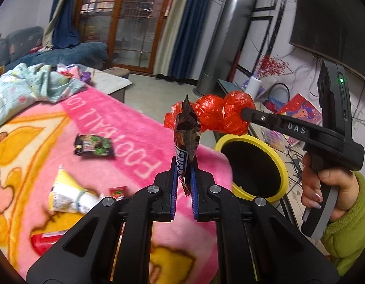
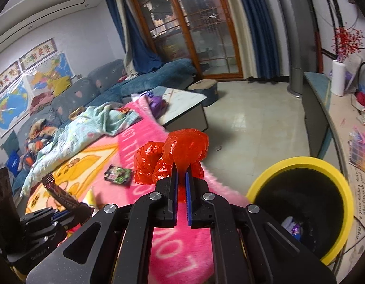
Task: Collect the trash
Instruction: 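Lift and carry the chocolate wrapper and red bag over the yellow bin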
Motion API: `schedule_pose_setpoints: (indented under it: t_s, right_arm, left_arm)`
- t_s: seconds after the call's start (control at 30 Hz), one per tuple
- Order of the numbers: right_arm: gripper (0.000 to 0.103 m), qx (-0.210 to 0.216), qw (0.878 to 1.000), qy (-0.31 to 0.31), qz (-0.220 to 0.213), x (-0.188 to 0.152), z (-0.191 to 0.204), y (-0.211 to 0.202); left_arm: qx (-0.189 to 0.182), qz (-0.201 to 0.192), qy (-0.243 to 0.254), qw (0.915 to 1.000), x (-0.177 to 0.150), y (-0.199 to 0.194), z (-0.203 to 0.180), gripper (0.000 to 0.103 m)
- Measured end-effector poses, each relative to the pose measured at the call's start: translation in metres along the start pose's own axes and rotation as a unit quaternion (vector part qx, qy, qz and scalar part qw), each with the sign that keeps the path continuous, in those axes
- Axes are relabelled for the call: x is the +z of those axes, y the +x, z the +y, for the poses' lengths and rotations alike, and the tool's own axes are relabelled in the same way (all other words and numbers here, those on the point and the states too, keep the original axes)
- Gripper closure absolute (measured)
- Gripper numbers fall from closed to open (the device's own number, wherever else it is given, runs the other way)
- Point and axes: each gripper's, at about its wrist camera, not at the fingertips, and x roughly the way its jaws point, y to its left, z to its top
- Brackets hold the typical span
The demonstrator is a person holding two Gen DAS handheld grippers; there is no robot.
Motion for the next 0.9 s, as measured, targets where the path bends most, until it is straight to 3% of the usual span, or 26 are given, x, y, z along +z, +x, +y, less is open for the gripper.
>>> schedule_pose_setpoints:
  t_s: [0.9]
  right_arm:
    - [0.097,-0.104,0.990,0.084,-0.049,-0.003,-0.103,-0.046]
  left_arm:
    - [-0.062,0.014,0.089,0.9940,0.010,0.047,-0.083,0.098]
